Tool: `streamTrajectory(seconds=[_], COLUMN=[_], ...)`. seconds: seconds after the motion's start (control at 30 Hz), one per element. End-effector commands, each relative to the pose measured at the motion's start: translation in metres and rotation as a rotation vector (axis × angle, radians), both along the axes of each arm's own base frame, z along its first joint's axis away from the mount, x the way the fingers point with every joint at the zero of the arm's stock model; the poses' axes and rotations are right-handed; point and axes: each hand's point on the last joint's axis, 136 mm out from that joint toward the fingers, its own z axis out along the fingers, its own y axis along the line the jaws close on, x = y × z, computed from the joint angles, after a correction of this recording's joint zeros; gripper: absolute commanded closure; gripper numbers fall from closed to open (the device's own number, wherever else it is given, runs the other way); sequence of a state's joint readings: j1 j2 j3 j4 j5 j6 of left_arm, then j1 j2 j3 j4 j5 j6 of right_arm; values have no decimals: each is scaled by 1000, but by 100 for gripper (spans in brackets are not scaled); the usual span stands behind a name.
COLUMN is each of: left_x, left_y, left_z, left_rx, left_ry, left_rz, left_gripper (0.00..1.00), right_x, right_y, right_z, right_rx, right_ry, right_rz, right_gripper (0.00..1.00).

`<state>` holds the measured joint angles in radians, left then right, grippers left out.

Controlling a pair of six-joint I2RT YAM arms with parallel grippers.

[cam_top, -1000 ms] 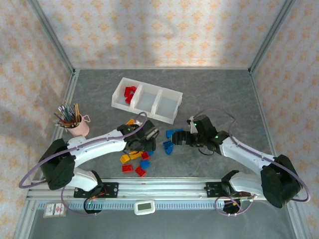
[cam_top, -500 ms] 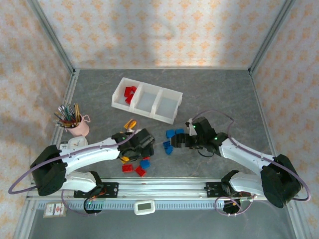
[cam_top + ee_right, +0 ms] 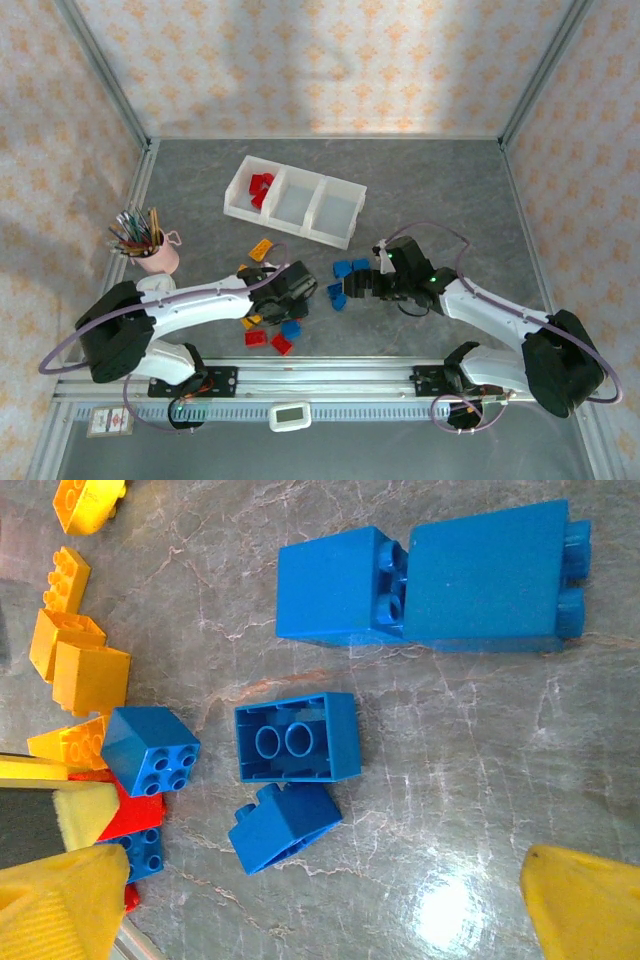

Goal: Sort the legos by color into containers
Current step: Pick up the lego from the middle-left of the table.

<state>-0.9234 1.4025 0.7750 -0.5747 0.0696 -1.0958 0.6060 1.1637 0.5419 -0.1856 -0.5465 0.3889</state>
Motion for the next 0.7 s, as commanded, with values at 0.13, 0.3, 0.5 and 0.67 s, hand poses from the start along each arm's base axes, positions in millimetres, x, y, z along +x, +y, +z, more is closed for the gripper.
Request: streamTrajectory(seconds=[0.13,0.3,0.5,0.67], left_x=[6,12,34,72], left_y=[2,-1,2,23], left_z=[-4,8,52,93], left_rx=[42,27,34,23], left_ry=[-36,-71,-166,-266], left_rz=[-5,-9,-4,43], left_gripper=[63,67,67,68], right_x=[4,8,18,30], right_y=[1,2,8,19], right_z=[2,10,34,62], right_rx=[-4,-6,11,65], right_ry=[-27,-46,-86,-128], right_rz=[-1,2,6,3], right_gripper=[0,0,0,0])
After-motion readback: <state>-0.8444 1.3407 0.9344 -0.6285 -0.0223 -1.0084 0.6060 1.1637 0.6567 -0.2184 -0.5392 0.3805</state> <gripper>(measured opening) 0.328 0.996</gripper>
